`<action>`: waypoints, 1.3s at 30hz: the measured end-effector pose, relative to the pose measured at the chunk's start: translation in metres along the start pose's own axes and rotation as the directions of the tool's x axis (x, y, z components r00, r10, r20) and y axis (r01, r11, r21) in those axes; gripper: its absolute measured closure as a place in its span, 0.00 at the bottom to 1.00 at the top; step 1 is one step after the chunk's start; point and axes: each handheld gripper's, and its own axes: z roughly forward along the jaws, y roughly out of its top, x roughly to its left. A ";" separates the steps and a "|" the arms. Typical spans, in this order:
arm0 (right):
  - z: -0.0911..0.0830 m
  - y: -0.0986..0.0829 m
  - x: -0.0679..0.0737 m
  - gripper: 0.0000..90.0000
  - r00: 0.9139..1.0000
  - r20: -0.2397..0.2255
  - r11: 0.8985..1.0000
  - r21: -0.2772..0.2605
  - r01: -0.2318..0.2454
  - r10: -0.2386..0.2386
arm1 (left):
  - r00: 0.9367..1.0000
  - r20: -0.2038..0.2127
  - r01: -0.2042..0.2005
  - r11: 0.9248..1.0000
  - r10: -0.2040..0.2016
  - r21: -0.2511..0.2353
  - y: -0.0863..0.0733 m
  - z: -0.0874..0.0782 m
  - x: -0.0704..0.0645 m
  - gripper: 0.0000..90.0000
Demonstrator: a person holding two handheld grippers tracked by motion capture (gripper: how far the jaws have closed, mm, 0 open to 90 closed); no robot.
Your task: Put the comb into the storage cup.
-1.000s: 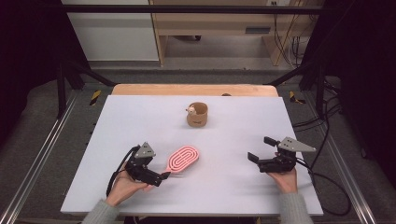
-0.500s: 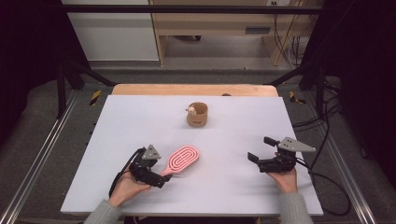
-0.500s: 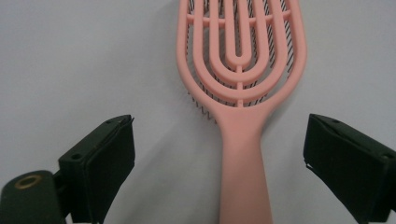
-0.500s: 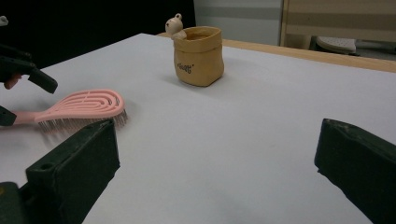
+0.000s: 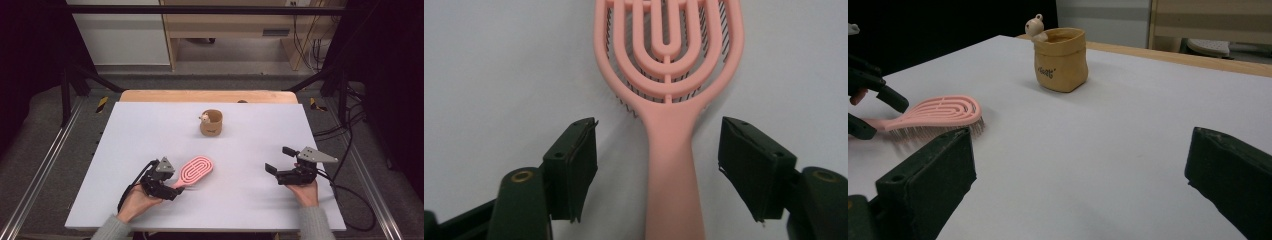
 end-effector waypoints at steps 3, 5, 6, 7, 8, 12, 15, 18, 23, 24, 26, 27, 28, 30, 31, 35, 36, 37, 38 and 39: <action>0.000 0.000 0.000 0.00 1.000 0.000 1.000 0.000 0.000 0.000 | 1.000 0.000 -0.004 1.000 0.004 0.006 0.000 0.001 -0.001 0.41; 0.000 0.000 0.000 0.00 1.000 0.000 1.000 0.000 0.000 0.000 | 1.000 0.001 -0.011 1.000 0.011 0.011 0.001 0.002 -0.002 0.44; 0.000 0.000 0.000 0.00 1.000 0.001 1.000 0.001 0.000 0.000 | 1.000 0.001 -0.012 1.000 0.012 0.012 0.001 0.002 -0.002 0.45; 0.000 0.000 0.000 0.00 1.000 0.001 1.000 0.001 0.001 -0.001 | 1.000 0.003 -0.013 1.000 0.013 0.014 0.001 0.002 -0.002 0.47; 0.000 0.000 0.000 0.00 1.000 0.000 1.000 0.001 0.000 0.000 | 1.000 0.004 -0.015 1.000 0.015 0.016 0.001 0.002 -0.002 0.49; 0.000 0.000 0.000 0.00 1.000 0.001 1.000 0.001 0.000 0.000 | 1.000 0.002 -0.013 1.000 0.013 0.021 0.002 0.002 -0.003 0.54; 0.000 0.000 0.000 0.00 1.000 0.000 1.000 0.001 0.000 0.000 | 1.000 0.002 -0.009 1.000 0.009 0.027 0.003 0.003 -0.003 0.59; 0.000 0.000 0.000 0.00 1.000 0.002 1.000 0.001 -0.001 0.001 | 1.000 -0.002 -0.005 0.999 0.005 0.033 0.003 0.004 -0.003 0.61; 0.000 0.000 0.000 0.00 1.000 0.001 1.000 0.001 -0.002 0.002 | 1.000 -0.005 -0.005 0.999 0.005 0.045 0.005 0.005 -0.003 0.65; 0.000 0.000 0.000 0.00 1.000 0.001 1.000 0.001 -0.001 0.001 | 1.000 -0.008 -0.004 0.999 0.005 0.047 0.005 0.006 -0.003 0.66; 0.000 0.000 0.000 0.00 1.000 0.000 1.000 0.002 -0.003 0.003 | 1.000 -0.007 -0.002 0.999 0.002 0.051 0.005 0.006 -0.003 0.67; 0.000 0.000 0.000 0.00 1.000 0.000 1.000 0.001 -0.003 0.003 | 1.000 -0.006 -0.002 0.999 0.003 0.054 0.005 0.006 -0.003 0.68; 0.000 0.000 0.000 0.00 1.000 0.001 1.000 0.000 -0.002 0.002 | 1.000 -0.009 -0.002 0.998 0.002 0.056 0.005 0.007 -0.003 0.68; 0.000 0.000 0.000 0.00 1.000 0.000 1.000 0.000 -0.002 0.002 | 1.000 -0.007 0.000 0.998 0.000 0.059 0.006 0.007 -0.003 0.69; 0.000 0.000 0.000 0.00 1.000 0.001 1.000 0.000 -0.002 0.002 | 1.000 -0.007 -0.001 0.998 0.001 0.060 0.006 0.007 -0.003 0.69; 0.000 0.000 0.000 0.00 1.000 0.000 1.000 0.000 -0.003 0.003 | 1.000 -0.007 0.000 0.998 0.000 0.070 0.008 0.008 -0.004 0.72; 0.000 0.000 0.000 0.00 1.000 0.001 1.000 0.000 -0.003 0.003 | 1.000 -0.009 0.000 0.997 0.001 0.072 0.008 0.009 -0.004 0.72; 0.000 0.000 0.000 0.00 1.000 0.000 1.000 0.000 -0.003 0.003 | 1.000 -0.009 -0.002 0.997 0.002 0.075 0.009 0.009 -0.005 0.72; 0.000 0.000 0.000 0.00 1.000 -0.002 1.000 0.000 -0.003 0.003 | 1.000 -0.009 -0.002 0.997 0.003 0.076 0.009 0.009 -0.005 0.72; 0.000 0.000 0.000 0.00 1.000 -0.001 1.000 0.000 -0.003 0.003 | 1.000 -0.009 -0.002 0.997 0.003 0.078 0.009 0.009 -0.005 0.73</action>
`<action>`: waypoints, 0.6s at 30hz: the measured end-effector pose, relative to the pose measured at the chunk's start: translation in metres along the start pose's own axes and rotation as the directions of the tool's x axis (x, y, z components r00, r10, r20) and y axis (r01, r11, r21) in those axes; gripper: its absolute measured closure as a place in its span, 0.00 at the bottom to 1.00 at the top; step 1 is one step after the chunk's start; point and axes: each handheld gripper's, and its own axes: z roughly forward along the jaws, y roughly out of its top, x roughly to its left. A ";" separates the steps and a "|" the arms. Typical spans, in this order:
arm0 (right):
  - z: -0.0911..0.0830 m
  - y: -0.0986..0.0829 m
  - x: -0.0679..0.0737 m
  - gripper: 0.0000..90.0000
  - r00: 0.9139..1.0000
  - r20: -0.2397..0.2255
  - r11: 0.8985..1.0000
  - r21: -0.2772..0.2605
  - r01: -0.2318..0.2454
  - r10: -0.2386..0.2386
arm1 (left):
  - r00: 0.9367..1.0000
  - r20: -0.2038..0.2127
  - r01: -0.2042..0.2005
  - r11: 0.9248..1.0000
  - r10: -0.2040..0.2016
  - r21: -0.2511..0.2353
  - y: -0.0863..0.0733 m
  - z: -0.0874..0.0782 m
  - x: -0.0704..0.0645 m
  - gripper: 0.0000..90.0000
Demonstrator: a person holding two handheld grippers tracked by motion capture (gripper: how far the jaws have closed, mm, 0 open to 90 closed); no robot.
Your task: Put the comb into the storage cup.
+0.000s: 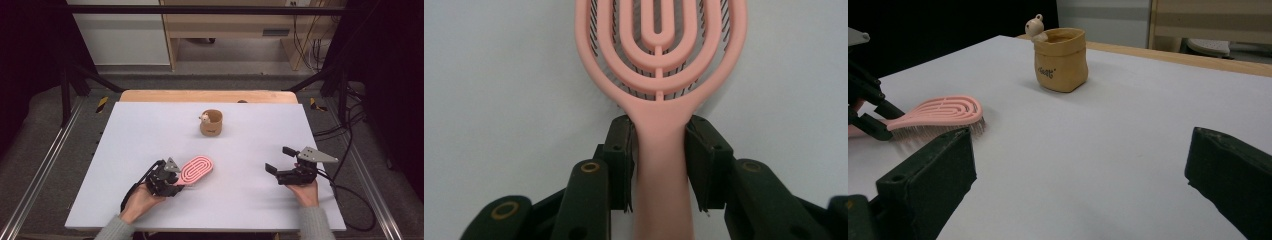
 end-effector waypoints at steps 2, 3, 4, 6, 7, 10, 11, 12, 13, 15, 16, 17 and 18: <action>0.000 0.000 0.000 0.00 1.000 0.000 1.000 0.000 0.000 0.000 | 1.000 -0.001 0.003 1.000 -0.003 0.005 0.000 0.000 0.000 0.73; 0.000 0.000 0.000 0.00 1.000 0.000 1.000 0.001 -0.001 0.001 | 1.000 0.000 0.004 1.000 -0.004 0.007 0.001 0.000 0.000 0.73; 0.000 0.000 0.000 0.00 1.000 0.001 1.000 0.001 0.000 0.000 | 1.000 0.002 0.004 1.000 -0.004 0.008 0.001 0.000 0.000 0.73; 0.000 0.000 0.000 0.00 1.000 0.000 1.000 0.001 0.000 0.000 | 1.000 0.000 0.005 1.000 -0.005 0.010 0.001 0.000 0.000 0.74; 0.000 0.000 0.000 0.00 1.000 0.001 1.000 0.001 0.000 0.000 | 1.000 -0.001 0.006 1.000 -0.006 0.011 0.001 0.000 0.001 0.74; 0.000 0.000 0.000 0.00 1.000 0.001 1.000 0.001 0.000 0.000 | 1.000 0.000 0.005 1.000 -0.005 0.012 0.001 0.000 0.001 0.74; 0.000 0.000 0.000 0.00 1.000 0.000 1.000 0.002 0.001 -0.001 | 1.000 0.001 0.002 1.000 -0.002 0.013 0.001 0.000 0.001 0.74; 0.000 0.000 0.000 0.00 1.000 0.001 1.000 0.001 0.001 -0.001 | 1.000 0.003 -0.001 1.000 0.001 0.014 0.001 0.000 0.001 0.74; 0.000 0.000 0.000 0.00 1.000 0.001 1.000 0.002 0.000 0.000 | 1.000 0.003 -0.001 1.000 0.001 0.015 0.001 0.000 0.001 0.75; 0.001 0.000 0.000 0.00 1.000 -0.001 1.000 0.002 0.000 0.000 | 1.000 0.007 0.001 1.000 -0.001 0.015 0.001 0.000 0.002 0.75; 0.001 0.000 0.000 0.00 1.000 -0.002 1.000 0.003 0.001 -0.001 | 1.000 0.006 0.000 1.000 0.000 0.013 0.001 -0.001 0.002 0.75; 0.001 0.000 0.000 0.00 1.000 -0.002 1.000 0.003 0.001 -0.001 | 1.000 0.004 0.001 1.000 -0.001 0.011 0.001 -0.001 0.002 0.75; 0.001 0.000 0.000 0.00 1.000 -0.001 1.000 0.003 0.001 -0.001 | 1.000 0.002 0.000 1.000 0.000 0.011 0.001 -0.001 0.002 0.75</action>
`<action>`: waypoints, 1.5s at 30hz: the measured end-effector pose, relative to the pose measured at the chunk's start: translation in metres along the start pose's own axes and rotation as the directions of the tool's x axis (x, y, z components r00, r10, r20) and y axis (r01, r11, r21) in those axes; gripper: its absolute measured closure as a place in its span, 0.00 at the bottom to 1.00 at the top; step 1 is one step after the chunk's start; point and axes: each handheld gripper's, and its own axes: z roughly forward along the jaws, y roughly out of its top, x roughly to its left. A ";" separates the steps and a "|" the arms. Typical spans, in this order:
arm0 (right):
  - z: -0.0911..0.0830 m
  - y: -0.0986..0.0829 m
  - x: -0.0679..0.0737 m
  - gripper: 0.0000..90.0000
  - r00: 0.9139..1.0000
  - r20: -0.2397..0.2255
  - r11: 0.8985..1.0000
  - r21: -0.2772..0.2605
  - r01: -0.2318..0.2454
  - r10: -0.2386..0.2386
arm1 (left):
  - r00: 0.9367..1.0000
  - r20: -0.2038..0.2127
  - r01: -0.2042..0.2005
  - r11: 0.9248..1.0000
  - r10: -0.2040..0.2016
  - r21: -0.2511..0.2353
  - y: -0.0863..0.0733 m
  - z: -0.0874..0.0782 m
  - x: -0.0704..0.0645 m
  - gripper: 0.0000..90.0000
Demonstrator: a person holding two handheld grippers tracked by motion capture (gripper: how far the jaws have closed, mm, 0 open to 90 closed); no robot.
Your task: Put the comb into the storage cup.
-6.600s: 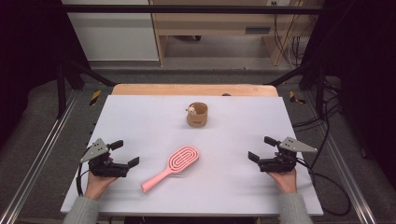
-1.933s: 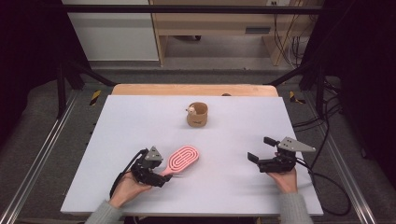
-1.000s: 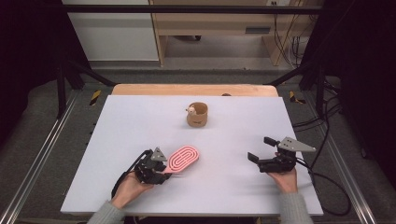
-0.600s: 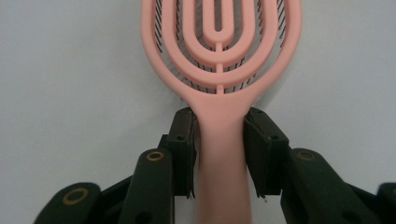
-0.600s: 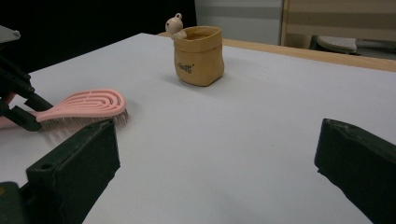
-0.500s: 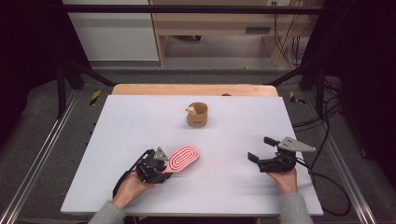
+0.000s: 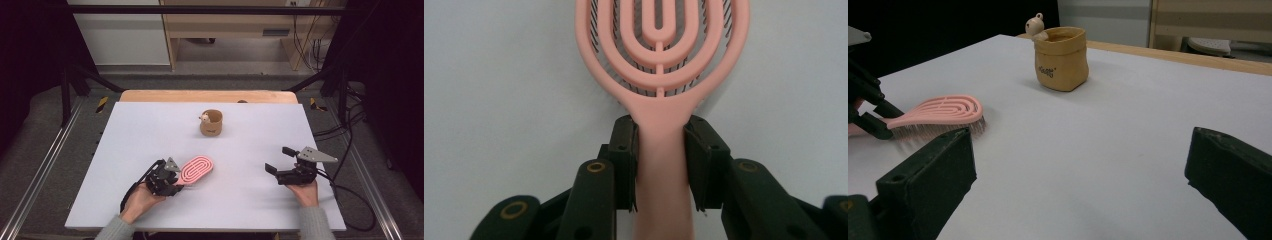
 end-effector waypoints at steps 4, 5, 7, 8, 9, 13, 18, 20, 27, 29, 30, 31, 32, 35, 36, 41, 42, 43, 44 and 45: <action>0.000 0.000 0.000 0.00 1.000 0.000 1.000 0.000 -0.001 0.001 | 1.000 -0.005 -0.003 1.000 0.003 -0.008 0.000 -0.001 0.000 0.76; 0.000 0.000 0.000 0.00 1.000 0.000 1.000 0.000 0.000 0.000 | 1.000 -0.003 -0.003 1.000 0.003 -0.010 0.000 -0.001 0.000 0.76; 0.000 0.000 0.000 0.00 1.000 -0.001 1.000 0.000 -0.001 0.001 | 1.000 -0.006 -0.002 1.000 0.002 -0.017 0.000 -0.002 -0.001 0.76; 0.000 0.000 0.000 0.00 1.000 0.000 1.000 0.000 0.000 0.000 | 1.000 -0.007 -0.001 1.000 0.001 -0.018 0.000 -0.003 0.000 0.76; 0.000 0.000 0.000 0.00 1.000 -0.001 1.000 0.001 0.000 0.000 | 1.000 -0.010 -0.001 1.000 0.001 -0.022 0.000 -0.004 0.000 0.76; 0.000 0.000 0.000 0.00 1.000 -0.001 1.000 0.000 0.001 -0.001 | 1.000 -0.012 0.006 0.999 -0.007 -0.033 -0.001 -0.006 0.000 0.76; 0.001 0.000 0.000 0.00 1.000 -0.002 1.000 0.003 -0.003 0.003 | 1.000 -0.025 0.012 0.998 -0.014 -0.060 -0.002 -0.009 0.001 0.76; 0.001 0.000 0.000 0.00 1.000 -0.003 1.000 0.004 -0.003 0.003 | 0.999 -0.031 0.015 0.997 -0.018 -0.079 -0.003 -0.011 0.001 0.76; 0.001 0.000 0.001 0.00 1.000 -0.004 1.000 0.004 -0.007 0.007 | 0.997 -0.055 0.037 0.990 -0.044 -0.136 -0.005 -0.017 0.004 0.76; 0.001 0.000 0.001 0.00 1.000 -0.006 1.000 0.003 -0.003 0.003 | 0.997 -0.059 0.042 0.988 -0.052 -0.150 -0.005 -0.019 0.005 0.76; 0.001 0.000 0.001 0.00 1.000 -0.005 1.000 0.003 -0.004 0.004 | 0.997 -0.060 0.045 0.987 -0.055 -0.156 -0.006 -0.020 0.005 0.76; 0.001 0.000 0.001 0.00 1.000 -0.005 1.000 0.003 -0.004 0.004 | 0.996 -0.062 0.047 0.986 -0.057 -0.162 -0.006 -0.020 0.006 0.76; 0.001 0.000 0.001 0.00 1.000 -0.005 1.000 0.003 -0.005 0.005 | 0.996 -0.067 0.049 0.984 -0.061 -0.170 -0.006 -0.021 0.006 0.76; 0.002 0.001 0.001 0.00 1.000 -0.007 1.000 0.002 -0.004 0.004 | 0.995 -0.074 0.055 0.979 -0.071 -0.194 -0.007 -0.024 0.007 0.76; 0.002 0.001 0.001 0.00 1.000 -0.007 1.000 0.002 -0.002 0.002 | 0.994 -0.075 0.061 0.978 -0.077 -0.201 -0.007 -0.024 0.007 0.76; 0.003 0.002 0.003 0.00 1.000 -0.010 1.000 0.004 -0.004 0.004 | 0.992 -0.085 0.073 0.969 -0.095 -0.236 -0.010 -0.028 0.010 0.76; 0.003 0.002 0.004 0.00 1.000 -0.012 1.000 0.003 -0.003 0.003 | 0.992 -0.083 0.073 0.968 -0.096 -0.240 -0.010 -0.029 0.010 0.76; 0.003 0.002 0.004 0.00 1.000 -0.012 1.000 0.004 -0.001 0.001 | 0.992 -0.083 0.076 0.967 -0.099 -0.241 -0.010 -0.029 0.011 0.76; 0.004 0.002 0.004 0.00 1.000 -0.014 1.000 0.004 -0.001 0.001 | 0.991 -0.087 0.079 0.967 -0.103 -0.244 -0.010 -0.029 0.011 0.76; 0.004 0.002 0.004 0.00 1.000 -0.016 1.000 0.005 -0.003 0.003 | 0.990 -0.092 0.079 0.965 -0.104 -0.249 -0.011 -0.030 0.011 0.76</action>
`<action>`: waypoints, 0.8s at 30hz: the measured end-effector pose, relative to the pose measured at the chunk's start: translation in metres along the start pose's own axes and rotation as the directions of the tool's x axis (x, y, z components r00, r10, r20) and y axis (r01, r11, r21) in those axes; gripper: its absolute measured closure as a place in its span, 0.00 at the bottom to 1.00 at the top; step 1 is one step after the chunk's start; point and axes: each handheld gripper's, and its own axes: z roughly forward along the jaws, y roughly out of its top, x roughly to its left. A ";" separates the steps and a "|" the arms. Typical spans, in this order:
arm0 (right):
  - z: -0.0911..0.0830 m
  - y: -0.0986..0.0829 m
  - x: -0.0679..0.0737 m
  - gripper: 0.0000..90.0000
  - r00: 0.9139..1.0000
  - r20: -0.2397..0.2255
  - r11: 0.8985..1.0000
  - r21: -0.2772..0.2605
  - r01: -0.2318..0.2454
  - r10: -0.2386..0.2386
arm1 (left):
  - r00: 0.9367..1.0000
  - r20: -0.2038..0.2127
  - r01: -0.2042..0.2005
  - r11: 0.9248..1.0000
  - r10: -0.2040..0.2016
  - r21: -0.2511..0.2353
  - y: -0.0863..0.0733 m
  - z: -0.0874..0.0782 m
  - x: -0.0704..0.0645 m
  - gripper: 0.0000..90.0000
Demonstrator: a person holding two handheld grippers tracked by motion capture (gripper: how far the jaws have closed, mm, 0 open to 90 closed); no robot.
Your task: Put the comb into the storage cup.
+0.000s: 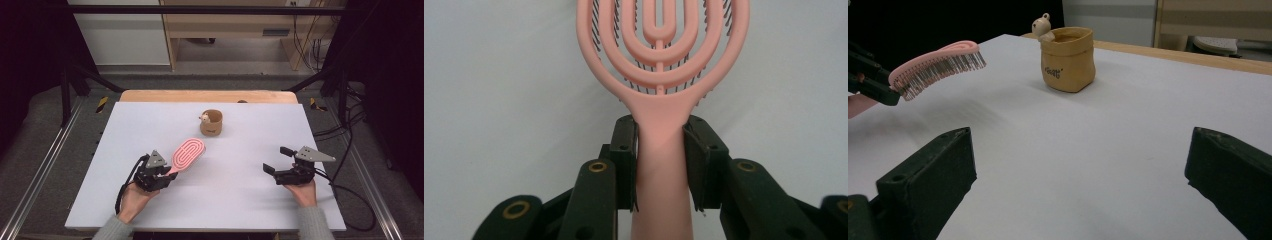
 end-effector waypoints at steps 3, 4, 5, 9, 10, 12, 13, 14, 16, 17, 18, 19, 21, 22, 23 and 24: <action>0.001 0.000 0.001 0.00 1.000 -0.001 1.000 0.001 -0.001 0.001 | 1.000 -0.005 0.009 1.000 -0.009 -0.014 0.000 0.000 0.001 0.76; 0.001 0.000 0.001 0.00 1.000 -0.001 1.000 0.000 0.000 0.000 | 1.000 -0.008 0.011 1.000 -0.011 -0.019 0.000 -0.001 0.001 0.76; 0.001 0.000 0.001 0.00 1.000 -0.001 1.000 0.000 0.001 -0.001 | 1.000 -0.012 0.011 1.000 -0.011 -0.024 0.000 -0.001 0.001 0.76; 0.002 0.002 0.003 0.00 1.000 -0.007 1.000 0.001 0.005 -0.005 | 1.000 -0.022 0.017 0.999 -0.018 -0.042 0.000 -0.003 0.001 0.76; 0.002 0.003 0.004 0.00 1.000 -0.009 1.000 0.002 0.004 -0.004 | 1.000 -0.024 0.018 0.999 -0.019 -0.047 0.000 -0.003 0.001 0.76; 0.003 0.004 0.005 0.01 1.000 -0.011 1.000 0.000 0.004 -0.004 | 0.999 -0.032 0.022 0.998 -0.024 -0.061 0.001 -0.005 0.001 0.76; 0.003 0.004 0.005 0.00 1.000 -0.012 1.000 -0.002 0.003 -0.003 | 0.999 -0.036 0.024 0.997 -0.026 -0.069 0.000 -0.005 0.001 0.76; 0.003 0.004 0.006 0.01 1.000 -0.015 1.000 -0.003 0.001 -0.001 | 0.999 -0.042 0.025 0.997 -0.028 -0.079 0.000 -0.006 0.002 0.76; 0.004 0.005 0.007 0.01 1.000 -0.016 1.000 -0.002 0.000 0.000 | 0.998 -0.050 0.027 0.995 -0.032 -0.092 0.000 -0.007 0.002 0.76; 0.004 0.006 0.007 0.01 1.000 -0.015 1.000 -0.002 0.001 -0.001 | 0.998 -0.052 0.029 0.995 -0.034 -0.099 -0.001 -0.008 0.002 0.76; 0.005 0.006 0.008 0.01 1.000 -0.017 1.000 0.001 -0.001 0.001 | 0.998 -0.053 0.031 0.994 -0.037 -0.105 0.000 -0.009 0.002 0.76; 0.006 0.007 0.010 0.01 1.000 -0.019 1.000 0.002 0.000 0.000 | 0.998 -0.056 0.031 0.993 -0.038 -0.110 0.000 -0.009 0.002 0.76; 0.007 0.008 0.011 0.01 1.000 -0.017 1.000 0.007 -0.002 0.002 | 0.997 -0.062 0.029 0.993 -0.036 -0.115 0.000 -0.010 0.002 0.76; 0.008 0.009 0.012 0.01 1.000 -0.018 1.000 0.008 0.000 0.000 | 0.997 -0.067 0.028 0.992 -0.037 -0.119 0.000 -0.010 0.002 0.76; 0.008 0.009 0.013 0.01 1.000 -0.020 1.000 0.009 -0.003 0.003 | 0.997 -0.068 0.029 0.992 -0.038 -0.123 0.000 -0.010 0.002 0.76; 0.009 0.009 0.013 0.01 1.000 -0.021 1.000 0.006 -0.004 0.004 | 0.997 -0.068 0.030 0.991 -0.039 -0.128 0.000 -0.011 0.002 0.76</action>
